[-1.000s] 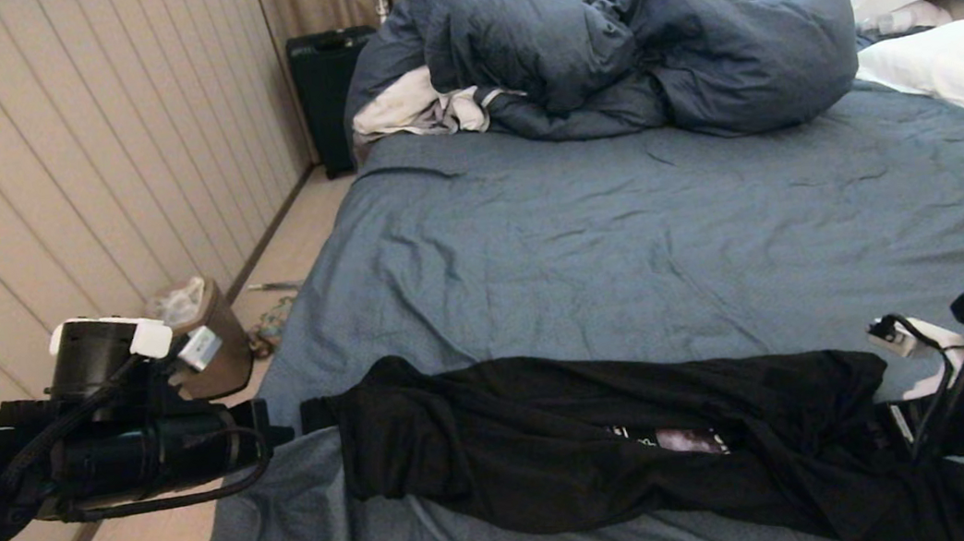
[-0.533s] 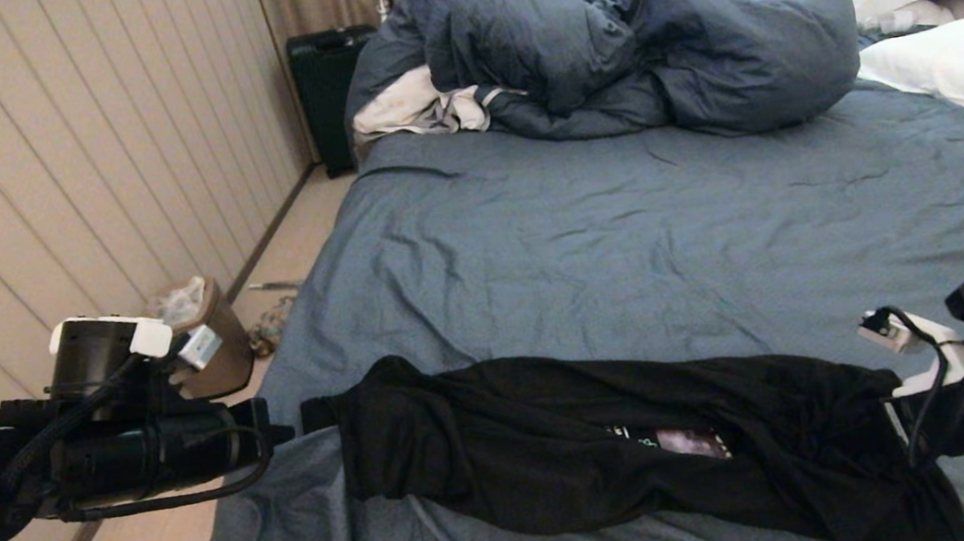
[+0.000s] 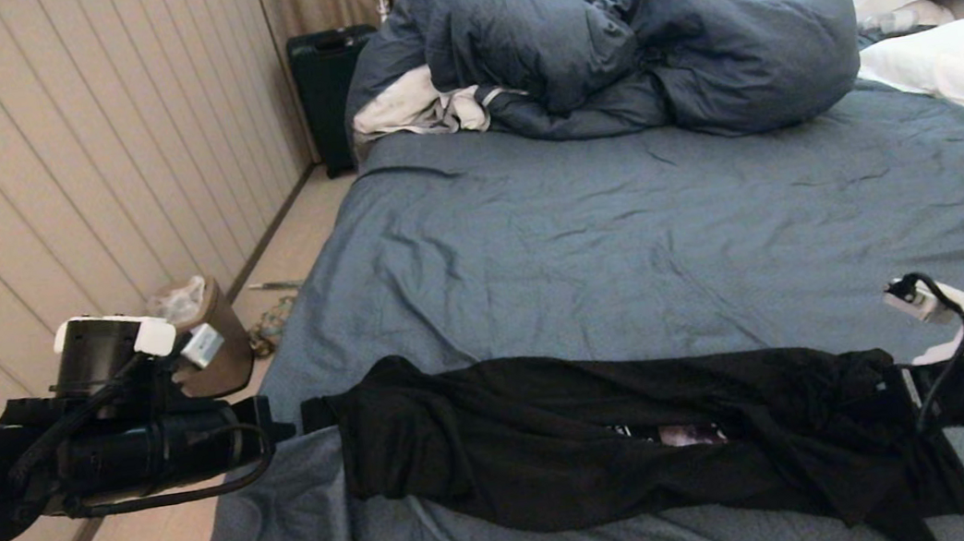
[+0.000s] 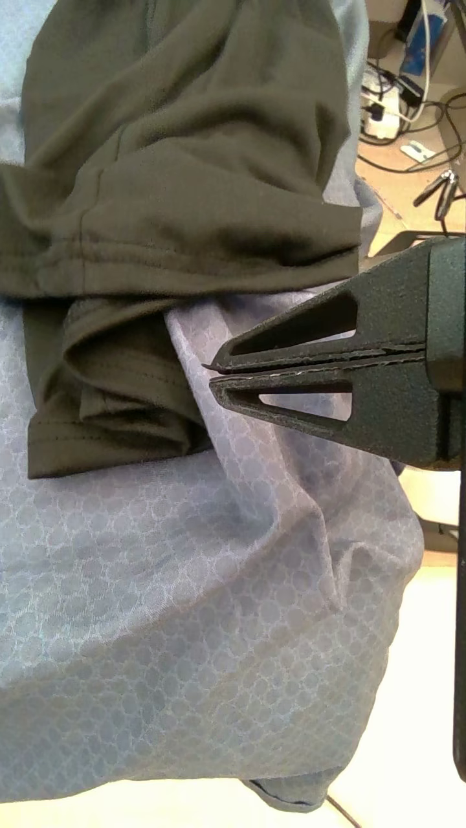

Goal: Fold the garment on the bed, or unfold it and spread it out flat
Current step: Fold the black T-shirt

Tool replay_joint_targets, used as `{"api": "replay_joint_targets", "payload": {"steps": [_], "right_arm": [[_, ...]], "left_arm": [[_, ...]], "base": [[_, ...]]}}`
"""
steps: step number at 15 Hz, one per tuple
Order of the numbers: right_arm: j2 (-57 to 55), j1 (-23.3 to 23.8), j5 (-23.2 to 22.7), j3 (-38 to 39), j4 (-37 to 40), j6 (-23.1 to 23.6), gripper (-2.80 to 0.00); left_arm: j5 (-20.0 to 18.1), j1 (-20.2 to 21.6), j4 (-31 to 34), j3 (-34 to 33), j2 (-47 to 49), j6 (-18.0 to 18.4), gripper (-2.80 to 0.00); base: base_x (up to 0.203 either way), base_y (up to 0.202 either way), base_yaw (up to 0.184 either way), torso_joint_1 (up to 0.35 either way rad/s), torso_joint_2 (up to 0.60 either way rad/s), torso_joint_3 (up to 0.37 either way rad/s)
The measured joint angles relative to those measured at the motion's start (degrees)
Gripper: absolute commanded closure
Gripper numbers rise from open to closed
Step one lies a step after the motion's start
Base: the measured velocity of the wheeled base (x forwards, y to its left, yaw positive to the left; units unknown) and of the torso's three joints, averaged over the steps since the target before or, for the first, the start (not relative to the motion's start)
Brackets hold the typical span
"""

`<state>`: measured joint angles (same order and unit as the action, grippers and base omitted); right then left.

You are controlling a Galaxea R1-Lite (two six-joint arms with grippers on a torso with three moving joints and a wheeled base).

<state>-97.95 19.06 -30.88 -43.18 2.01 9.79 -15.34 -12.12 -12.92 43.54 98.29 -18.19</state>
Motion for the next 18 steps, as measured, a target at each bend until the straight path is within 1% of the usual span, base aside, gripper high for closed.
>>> {"api": "replay_joint_targets", "payload": {"steps": [2, 4, 6, 7, 10, 13, 14, 16, 17, 18], "right_arm": [[0.18, 5.59, 0.38, -2.94, 1.86, -0.03, 0.0], [0.13, 10.83, 0.56, -8.06, 7.1, 2.39, 0.0], [-0.3, 14.78, 0.69, -13.36, 11.96, 4.65, 0.0], [-0.9, 16.75, 0.7, -15.84, 13.05, 5.2, 0.0], [-4.97, 23.62, 0.76, -24.41, 16.4, 7.52, 0.0], [-9.6, 29.87, 1.22, -34.77, 22.22, 9.41, 0.0], [-10.78, 31.35, 1.3, -38.11, 25.21, 10.16, 0.0], [-11.44, 32.23, 1.33, -41.66, 31.18, 11.21, 0.0], [-10.7, 30.91, 1.33, -42.4, 32.91, 11.28, 0.0], [-9.45, 28.56, 1.25, -42.75, 34.36, 11.2, 0.0]], "left_arm": [[0.04, 0.0, 0.0, -0.05, 0.05, 0.0, 0.0], [0.04, 0.13, 0.02, 0.0, -0.17, -0.05, 0.0], [0.06, 0.57, 0.0, 0.17, -0.33, -0.05, 0.0], [0.06, 0.62, 0.01, 0.22, -0.28, -0.06, 0.0], [0.06, 0.71, -0.01, 0.22, -0.04, 0.0, 0.0], [0.06, 0.68, 0.02, 0.0, 0.05, 0.06, 0.0], [-0.02, 0.62, 0.05, -0.09, -0.04, -0.06, 0.0], [-0.09, 0.19, 0.24, -0.44, -0.51, -0.45, 0.0], [-0.22, -0.06, 0.22, -0.57, -0.74, -0.55, 0.0], [-0.3, -0.2, 0.2, -0.73, -0.91, -0.6, 0.0]], "base": [[0.0, 0.0, 0.0, 0.0, 0.0, 0.0], [0.0, 0.0, 0.0, 0.0, 0.0, 0.0], [0.0, 0.0, 0.0, 0.0, 0.0, 0.0], [0.0, 0.0, 0.0, 0.0, 0.0, 0.0], [0.0, 0.0, 0.0, 0.0, 0.0, 0.0], [0.0, 0.0, 0.0, 0.0, 0.0, 0.0], [0.0, 0.0, 0.0, 0.0, 0.0, 0.0], [0.0, 0.0, 0.0, 0.0, 0.0, 0.0], [0.0, 0.0, 0.0, 0.0, 0.0, 0.0], [0.0, 0.0, 0.0, 0.0, 0.0, 0.0]]}}
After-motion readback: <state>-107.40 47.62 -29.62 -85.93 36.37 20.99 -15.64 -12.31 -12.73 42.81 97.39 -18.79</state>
